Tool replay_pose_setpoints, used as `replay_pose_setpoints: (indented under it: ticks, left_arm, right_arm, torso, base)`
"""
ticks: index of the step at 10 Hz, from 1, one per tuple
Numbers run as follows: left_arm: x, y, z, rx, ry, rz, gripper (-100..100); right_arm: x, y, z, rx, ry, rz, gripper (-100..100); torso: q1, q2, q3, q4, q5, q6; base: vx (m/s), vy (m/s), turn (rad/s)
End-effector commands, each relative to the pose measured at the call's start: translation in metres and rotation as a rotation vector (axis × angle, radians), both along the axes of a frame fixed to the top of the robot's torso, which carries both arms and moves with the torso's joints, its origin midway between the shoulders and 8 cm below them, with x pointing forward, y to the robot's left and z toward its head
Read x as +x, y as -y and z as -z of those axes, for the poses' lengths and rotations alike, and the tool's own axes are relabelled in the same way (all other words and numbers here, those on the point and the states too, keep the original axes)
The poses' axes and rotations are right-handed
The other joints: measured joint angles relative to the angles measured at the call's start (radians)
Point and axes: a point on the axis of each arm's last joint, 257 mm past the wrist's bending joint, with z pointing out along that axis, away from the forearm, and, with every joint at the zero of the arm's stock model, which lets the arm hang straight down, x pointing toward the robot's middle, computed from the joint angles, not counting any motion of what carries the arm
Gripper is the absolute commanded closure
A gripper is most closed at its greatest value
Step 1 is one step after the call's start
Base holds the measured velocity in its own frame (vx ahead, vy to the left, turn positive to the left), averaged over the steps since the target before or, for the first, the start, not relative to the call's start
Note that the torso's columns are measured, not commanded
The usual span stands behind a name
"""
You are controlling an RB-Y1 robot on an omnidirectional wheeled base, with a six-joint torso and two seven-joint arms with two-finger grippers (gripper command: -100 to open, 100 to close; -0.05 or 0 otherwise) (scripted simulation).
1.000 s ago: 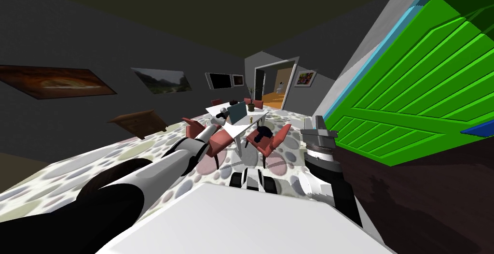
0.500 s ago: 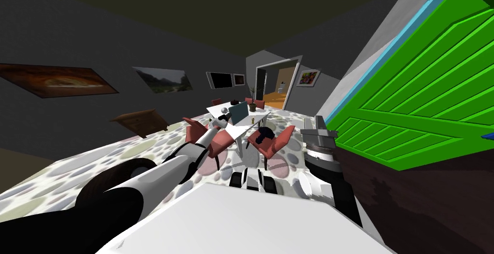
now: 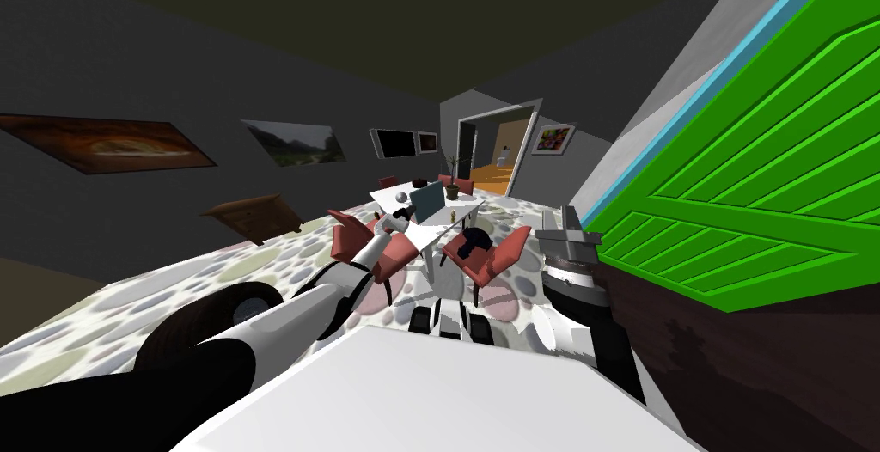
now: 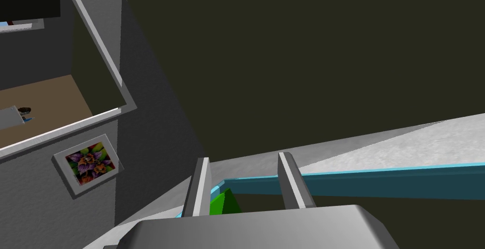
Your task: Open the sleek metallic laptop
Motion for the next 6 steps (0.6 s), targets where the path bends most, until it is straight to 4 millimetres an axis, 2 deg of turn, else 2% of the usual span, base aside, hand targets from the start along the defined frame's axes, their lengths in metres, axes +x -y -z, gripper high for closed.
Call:
replay_pose_setpoints:
  ticks: [1,2,3,4,6]
  left_arm:
    - [0.003,0.016,-0.035,-0.004,0.069,0.037,100]
    - [0.004,0.02,-0.042,-0.005,0.083,0.044,100]
    - [-0.012,0.031,-0.008,-0.002,0.021,0.036,100]
    - [-0.017,0.027,-0.001,0.007,0.003,0.028,100]
    - [-0.018,0.04,-0.027,0.001,0.055,0.053,100]
  right_arm:
    - [0.0,0.0,0.0,0.0,0.0,0.0,0]
    - [0.0,0.0,0.0,0.0,0.0,0.0,0]
    - [0.0,0.0,0.0,0.0,0.0,0.0,0]
    - [0.0,0.0,0.0,0.0,0.0,0.0,0]
    - [0.0,0.0,0.0,0.0,0.0,0.0,0]
  torso:
    - [0.0,0.001,0.001,0.0,0.0,0.0]
    - [0.001,0.001,0.001,0.0,0.0,0.0]
    - [0.002,0.0,0.0,0.0,0.001,0.0]
    - [0.006,-0.004,-0.002,-0.002,0.002,-0.001]
    - [0.002,-0.003,-0.002,-0.001,0.001,0.0]
  base:
    - [-0.003,-0.008,-0.001]
    - [-0.007,-0.005,0.001]
    - [0.054,0.054,0.105]
    - [0.084,0.051,0.033]
    - [0.041,0.018,-0.006]
